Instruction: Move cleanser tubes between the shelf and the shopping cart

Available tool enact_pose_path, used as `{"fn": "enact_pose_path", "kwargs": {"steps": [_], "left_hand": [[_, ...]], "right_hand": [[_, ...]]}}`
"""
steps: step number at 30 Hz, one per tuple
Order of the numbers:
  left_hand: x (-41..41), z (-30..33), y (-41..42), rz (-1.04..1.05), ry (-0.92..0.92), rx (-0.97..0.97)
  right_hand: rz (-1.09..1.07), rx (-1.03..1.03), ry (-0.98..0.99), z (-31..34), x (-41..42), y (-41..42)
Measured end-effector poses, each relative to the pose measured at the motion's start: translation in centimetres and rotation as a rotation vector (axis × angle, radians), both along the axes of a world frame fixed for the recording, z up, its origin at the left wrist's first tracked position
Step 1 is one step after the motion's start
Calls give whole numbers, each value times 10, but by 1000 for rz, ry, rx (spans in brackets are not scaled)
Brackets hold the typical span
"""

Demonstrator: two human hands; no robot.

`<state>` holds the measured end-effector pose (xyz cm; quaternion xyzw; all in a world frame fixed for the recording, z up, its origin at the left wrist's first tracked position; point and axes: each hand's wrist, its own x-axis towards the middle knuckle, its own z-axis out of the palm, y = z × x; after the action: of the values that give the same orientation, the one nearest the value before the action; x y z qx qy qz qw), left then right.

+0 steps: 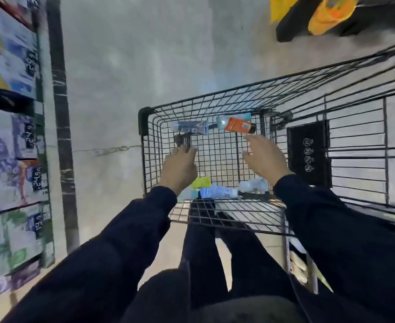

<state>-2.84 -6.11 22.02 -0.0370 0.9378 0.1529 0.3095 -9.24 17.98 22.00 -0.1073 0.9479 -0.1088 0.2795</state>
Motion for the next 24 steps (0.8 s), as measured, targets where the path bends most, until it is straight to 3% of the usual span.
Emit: {"fn": "enact_pose_path", "kwargs": {"steps": [8,15,19,24], "left_hand": [[-63,-122,-18,-119,-103,-124],[-102,-208,-23,-151,58,-128],[-109,-229,-27,-192,93,-224],[-107,-251,-34,-218,273,-262]], "right_hand": [[-83,47,-71,-138,-70,16],[17,75,-23,-230,-91,28],[79,66,87,-264,-92,30],[184,112,142,-284,-89,30]]}}
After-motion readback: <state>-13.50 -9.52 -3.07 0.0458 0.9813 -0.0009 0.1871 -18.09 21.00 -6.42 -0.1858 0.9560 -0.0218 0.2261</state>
